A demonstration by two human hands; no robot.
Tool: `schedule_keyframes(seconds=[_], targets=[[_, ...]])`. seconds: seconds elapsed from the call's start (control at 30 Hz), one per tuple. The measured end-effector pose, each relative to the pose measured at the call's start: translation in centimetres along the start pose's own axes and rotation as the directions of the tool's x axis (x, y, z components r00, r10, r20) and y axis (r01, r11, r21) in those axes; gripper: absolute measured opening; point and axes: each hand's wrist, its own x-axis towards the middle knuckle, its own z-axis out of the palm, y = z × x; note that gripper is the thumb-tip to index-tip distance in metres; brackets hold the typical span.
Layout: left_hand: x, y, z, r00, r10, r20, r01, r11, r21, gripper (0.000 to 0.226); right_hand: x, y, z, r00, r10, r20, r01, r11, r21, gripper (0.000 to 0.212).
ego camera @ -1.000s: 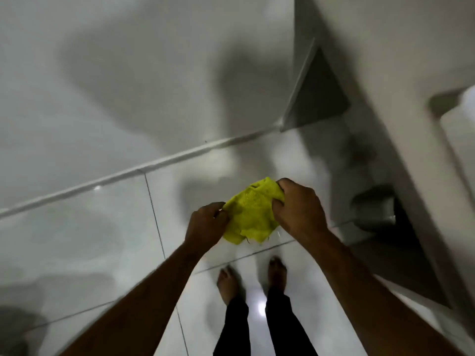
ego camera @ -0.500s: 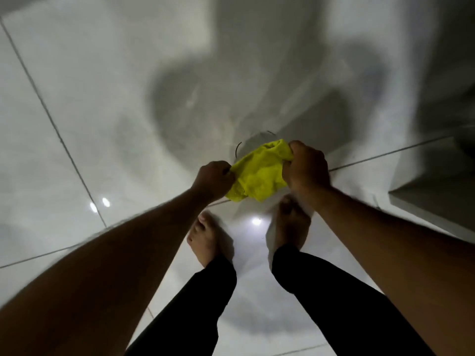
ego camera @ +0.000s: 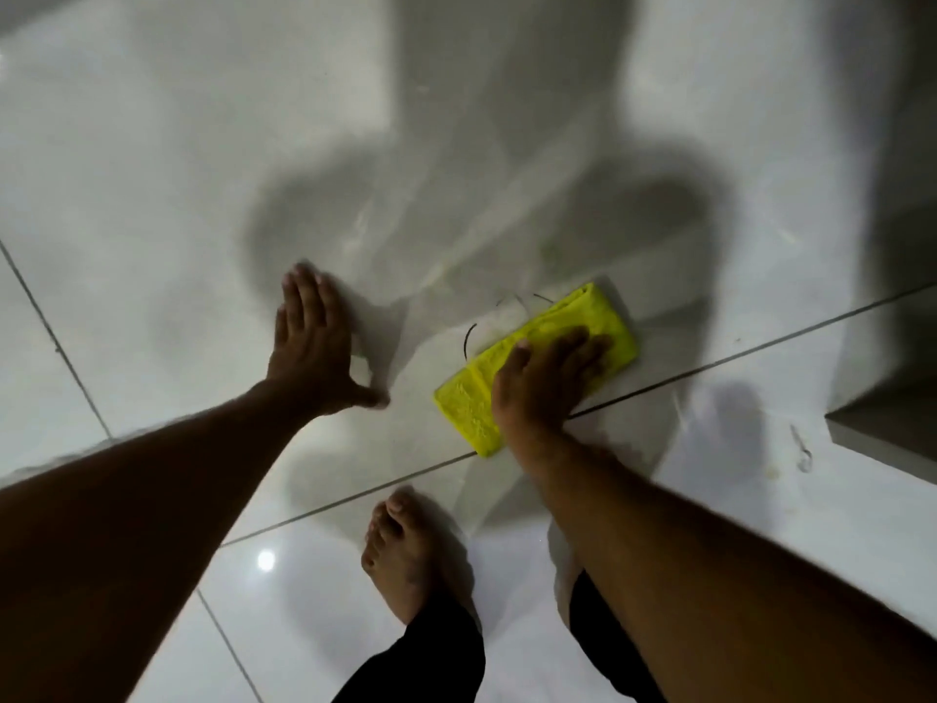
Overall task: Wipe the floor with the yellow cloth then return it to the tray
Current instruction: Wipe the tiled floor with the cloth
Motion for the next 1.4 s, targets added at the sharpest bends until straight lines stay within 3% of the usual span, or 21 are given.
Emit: schedule_keyframes(seconds=[0.1, 0.2, 0.3, 0.4, 0.47, 0.5, 0.6, 0.63, 0.67, 0.73, 0.9, 0.97, 1.0, 1.07, 1.1, 1.13, 1.17, 1.23, 1.33, 1.37, 1.4], targets=[[0.4, -0.6, 0.6, 0.999, 0.037, 0.027, -0.036, 0.999, -0.036, 0.170, 4.5, 0.9, -0.8, 0.982, -0.100, -0.158, 0.073, 0.983, -0.169, 0.067], [0.3, -1.2, 0.9, 0.999, 0.049, 0.004, -0.049, 0.998, -0.046, 0.169, 9.9, -0.2, -2.0, 0.901, -0.361, -0.242, 0.279, 0.907, -0.315, 0.062], [0.4, -1.2, 0.7, 0.998, 0.063, -0.019, -0.064, 0.997, -0.049, 0.167, 6.0, -1.0, 1.9, 0.746, -0.663, -0.062, 0.571, 0.685, -0.453, 0.062], [-0.1, -0.9, 0.0, 1.000, 0.031, -0.003, -0.031, 0.999, -0.042, 0.167, -0.2, 5.3, 3.5, 0.554, -0.800, 0.231, 0.782, 0.404, -0.475, 0.062], [-0.3, -0.6, -0.4, 0.999, 0.031, 0.012, -0.031, 0.998, -0.052, 0.167, 3.0, 9.1, 0.1, 0.409, -0.864, 0.294, 0.844, 0.236, -0.482, 0.059], [-0.3, -0.6, -0.4, 0.999, 0.033, 0.009, -0.032, 0.998, -0.056, 0.167, 5.5, 9.5, -1.4, 0.431, -0.865, 0.258, 0.820, 0.256, -0.512, 0.059], [-0.3, -0.9, -0.1, 0.999, 0.036, -0.008, -0.036, 0.998, -0.060, 0.168, 10.5, 3.2, -2.7, 0.726, -0.684, -0.072, 0.574, 0.660, -0.484, 0.060], [-0.2, -0.9, 0.0, 0.999, 0.044, -0.011, -0.044, 0.997, -0.056, 0.167, 10.0, 0.4, -1.3, 0.765, -0.630, -0.133, 0.523, 0.729, -0.441, 0.061], [-0.1, -1.0, 0.3, 0.999, 0.048, -0.017, -0.048, 0.998, -0.049, 0.167, 8.6, -1.5, 0.9, 0.736, -0.661, -0.143, 0.558, 0.713, -0.425, 0.062], [-0.2, -1.2, 0.3, 0.999, 0.044, -0.028, -0.046, 0.998, -0.047, 0.167, 4.3, -2.4, 5.0, 0.545, -0.838, -0.036, 0.749, 0.506, -0.429, 0.060], [-0.7, -0.7, -0.5, 0.999, 0.050, -0.006, -0.050, 0.998, -0.047, 0.167, 3.6, 9.3, 1.2, 0.212, -0.944, 0.254, 0.879, 0.071, -0.472, 0.054], [-0.5, -0.7, -0.5, 0.999, 0.044, -0.006, -0.044, 0.998, -0.050, 0.168, 8.4, 10.3, -1.8, 0.217, -0.944, 0.247, 0.835, 0.049, -0.548, 0.058], [-0.5, -0.6, -0.4, 0.999, 0.044, -0.011, -0.045, 0.998, -0.046, 0.168, 10.2, 9.0, -2.4, 0.300, -0.940, 0.163, 0.797, 0.153, -0.584, 0.060], [-0.3, -0.7, -0.1, 0.998, 0.057, -0.033, -0.058, 0.997, -0.042, 0.168, 10.2, 3.8, -0.8, 0.522, -0.841, -0.141, 0.661, 0.503, -0.556, 0.060], [-0.2, -0.8, 0.0, 0.998, 0.057, -0.041, -0.059, 0.997, -0.043, 0.168, 8.8, 1.3, 1.1, 0.592, -0.770, -0.239, 0.611, 0.622, -0.490, 0.059], [-0.1, -0.8, 0.1, 0.998, 0.054, -0.041, -0.056, 0.998, -0.042, 0.168, 6.8, -0.7, 3.0, 0.606, -0.753, -0.256, 0.625, 0.650, -0.432, 0.058], [-0.1, -0.8, 0.2, 0.998, 0.047, -0.033, -0.048, 0.998, -0.038, 0.169, 4.5, -1.7, 4.8, 0.558, -0.806, -0.197, 0.699, 0.585, -0.412, 0.057], [-0.3, -0.8, 0.1, 0.999, 0.030, -0.032, -0.031, 0.999, -0.031, 0.170, 2.1, -0.5, 6.0, 0.375, -0.927, 0.033, 0.844, 0.327, -0.425, 0.055], [-0.5, 0.0, -0.6, 1.000, 0.021, -0.009, -0.021, 0.999, -0.025, 0.169, 5.9, 5.0, 1.0, 0.147, -0.965, 0.216, 0.893, 0.035, -0.449, 0.055], [-0.5, 0.2, -0.7, 1.000, 0.024, 0.002, -0.024, 1.000, -0.016, 0.169, 8.5, 6.4, -1.1, 0.147, -0.965, 0.218, 0.866, 0.019, -0.499, 0.057], [-0.3, 0.4, -0.8, 1.000, 0.029, 0.002, -0.029, 1.000, -0.009, 0.170, 11.2, 7.0, -2.9, 0.207, -0.961, 0.185, 0.828, 0.071, -0.556, 0.060]])
